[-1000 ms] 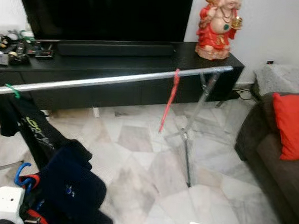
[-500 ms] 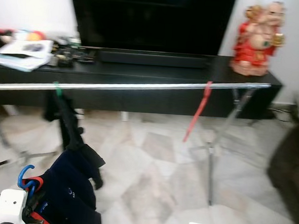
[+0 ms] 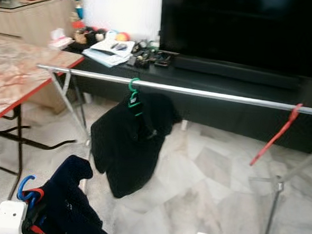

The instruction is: Hang hanger

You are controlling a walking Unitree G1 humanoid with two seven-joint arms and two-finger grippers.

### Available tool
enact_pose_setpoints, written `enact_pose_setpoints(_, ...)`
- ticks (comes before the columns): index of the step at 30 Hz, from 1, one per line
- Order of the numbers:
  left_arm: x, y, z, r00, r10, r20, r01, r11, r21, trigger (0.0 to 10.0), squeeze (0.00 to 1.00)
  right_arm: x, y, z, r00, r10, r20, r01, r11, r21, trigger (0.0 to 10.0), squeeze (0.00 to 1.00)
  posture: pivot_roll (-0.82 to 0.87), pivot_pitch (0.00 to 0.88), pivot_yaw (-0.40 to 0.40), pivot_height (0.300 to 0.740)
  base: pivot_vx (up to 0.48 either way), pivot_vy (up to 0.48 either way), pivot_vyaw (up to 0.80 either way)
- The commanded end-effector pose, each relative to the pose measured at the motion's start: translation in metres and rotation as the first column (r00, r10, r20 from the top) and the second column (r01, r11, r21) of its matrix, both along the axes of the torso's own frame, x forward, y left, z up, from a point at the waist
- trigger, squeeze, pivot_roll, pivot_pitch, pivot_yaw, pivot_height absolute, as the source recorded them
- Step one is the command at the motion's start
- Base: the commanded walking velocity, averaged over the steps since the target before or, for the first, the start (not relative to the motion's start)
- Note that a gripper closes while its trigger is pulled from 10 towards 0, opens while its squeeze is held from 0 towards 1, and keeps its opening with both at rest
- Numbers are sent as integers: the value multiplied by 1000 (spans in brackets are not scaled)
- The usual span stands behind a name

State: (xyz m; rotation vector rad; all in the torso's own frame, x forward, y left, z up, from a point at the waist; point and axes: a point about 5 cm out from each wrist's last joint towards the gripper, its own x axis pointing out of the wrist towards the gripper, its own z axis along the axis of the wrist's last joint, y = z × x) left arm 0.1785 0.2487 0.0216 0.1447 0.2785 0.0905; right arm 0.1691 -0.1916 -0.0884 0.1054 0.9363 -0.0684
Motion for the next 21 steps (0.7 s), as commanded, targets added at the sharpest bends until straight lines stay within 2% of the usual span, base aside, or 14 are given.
enact_pose_setpoints(1, 4, 0, 7, 999, -15, 34, 14, 1000, 20, 10000, 0, 2, 1, 1, 1000, -5, 2, 5, 1000, 7, 10000, 0, -39, 85, 8, 721, 0, -274, 0)
enact_pose_setpoints(21, 4, -6, 6, 998, -54, 34, 54, 999, 2, 10000, 0, 2, 0, 1, 1000, -8, -2, 8, 1000, 7, 10000, 0, -36, 86, 1, 721, 0, -307, 0)
